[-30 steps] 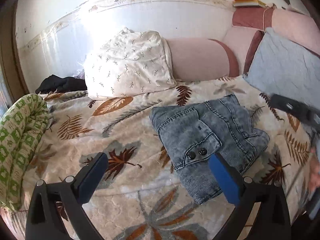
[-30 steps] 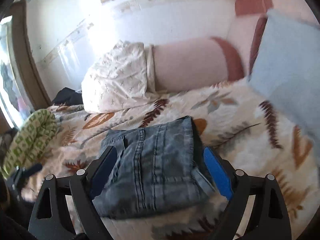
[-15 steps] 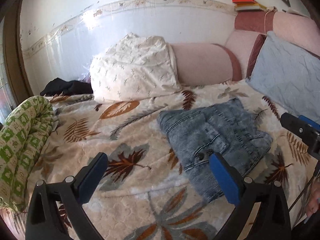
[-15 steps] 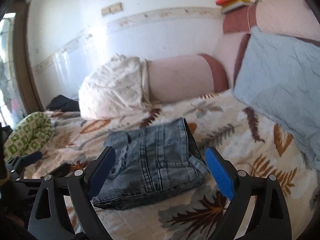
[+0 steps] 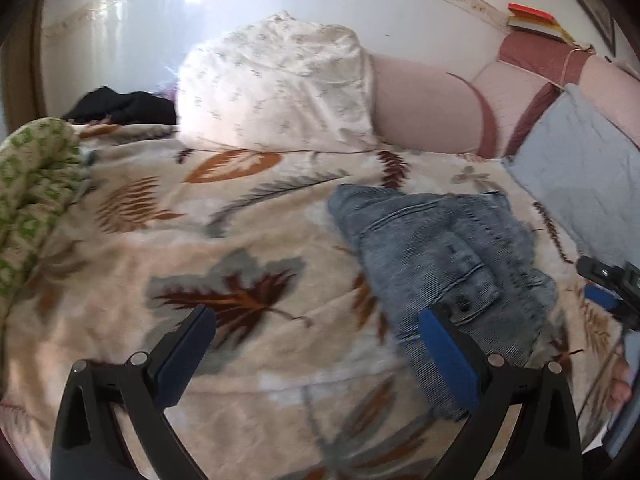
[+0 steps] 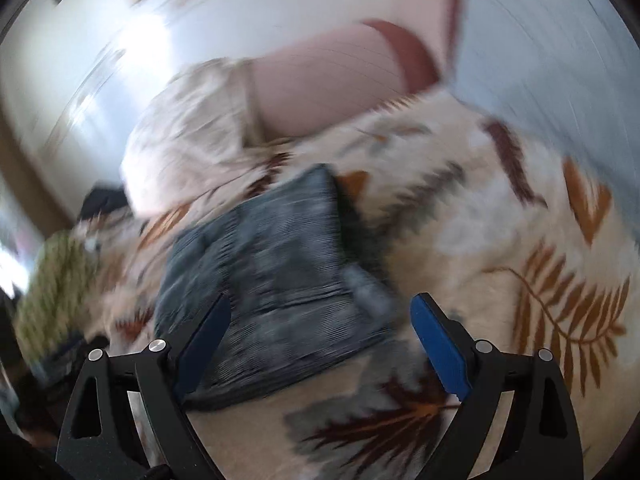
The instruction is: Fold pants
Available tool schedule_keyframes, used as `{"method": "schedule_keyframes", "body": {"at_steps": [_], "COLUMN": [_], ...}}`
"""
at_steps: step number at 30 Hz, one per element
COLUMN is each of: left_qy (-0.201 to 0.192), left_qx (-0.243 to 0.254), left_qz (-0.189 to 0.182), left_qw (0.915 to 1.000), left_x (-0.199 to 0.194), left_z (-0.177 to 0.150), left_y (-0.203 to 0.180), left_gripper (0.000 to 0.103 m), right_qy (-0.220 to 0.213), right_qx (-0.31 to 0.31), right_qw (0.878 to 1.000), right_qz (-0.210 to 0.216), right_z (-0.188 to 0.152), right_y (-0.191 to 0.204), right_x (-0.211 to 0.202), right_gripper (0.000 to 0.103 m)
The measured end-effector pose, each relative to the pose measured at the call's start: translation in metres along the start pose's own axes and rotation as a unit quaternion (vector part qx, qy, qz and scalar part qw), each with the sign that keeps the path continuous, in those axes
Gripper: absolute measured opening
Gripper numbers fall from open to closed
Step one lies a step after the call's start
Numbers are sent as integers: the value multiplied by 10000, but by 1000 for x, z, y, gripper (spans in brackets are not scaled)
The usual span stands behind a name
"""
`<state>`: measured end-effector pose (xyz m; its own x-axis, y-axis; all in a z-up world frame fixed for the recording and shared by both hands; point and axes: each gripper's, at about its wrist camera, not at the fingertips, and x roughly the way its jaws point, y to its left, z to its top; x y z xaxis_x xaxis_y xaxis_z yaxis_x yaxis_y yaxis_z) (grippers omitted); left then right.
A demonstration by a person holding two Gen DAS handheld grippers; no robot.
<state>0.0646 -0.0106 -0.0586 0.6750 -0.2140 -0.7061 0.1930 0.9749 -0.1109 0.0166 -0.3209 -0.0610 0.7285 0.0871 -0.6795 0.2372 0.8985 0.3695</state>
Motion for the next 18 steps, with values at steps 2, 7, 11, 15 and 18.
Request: {"method": "schedule_keyframes", "body": {"at_steps": [2, 7, 11, 15, 18], "left_qy": [35, 422, 529, 669, 734], "left_qx": [31, 21, 190, 357, 469], "left_qz": [-199, -974, -1296, -1621, -1805], "left_qw": [9998, 9943, 9900, 9839, 9797], "left_x": [9, 34, 46, 53, 60], "left_z": [4, 8, 9, 7, 7], "left_y": [-8, -25, -37, -45, -52], "left_gripper": [103, 103, 103, 103, 103], "right_qy": [109, 511, 816, 1148, 1401], "right_qx": [452, 790, 863, 918, 937], "right_qw": [9989, 9938, 9892, 9843, 9800], "right_qz": [32, 591, 859, 974, 1054], "right_z": [11, 32, 43, 47, 47], "right_y": [-30, -59, -63, -66, -66], "right_x": [8, 33, 57, 84, 99], "right_gripper": [92, 92, 92, 92, 93]}}
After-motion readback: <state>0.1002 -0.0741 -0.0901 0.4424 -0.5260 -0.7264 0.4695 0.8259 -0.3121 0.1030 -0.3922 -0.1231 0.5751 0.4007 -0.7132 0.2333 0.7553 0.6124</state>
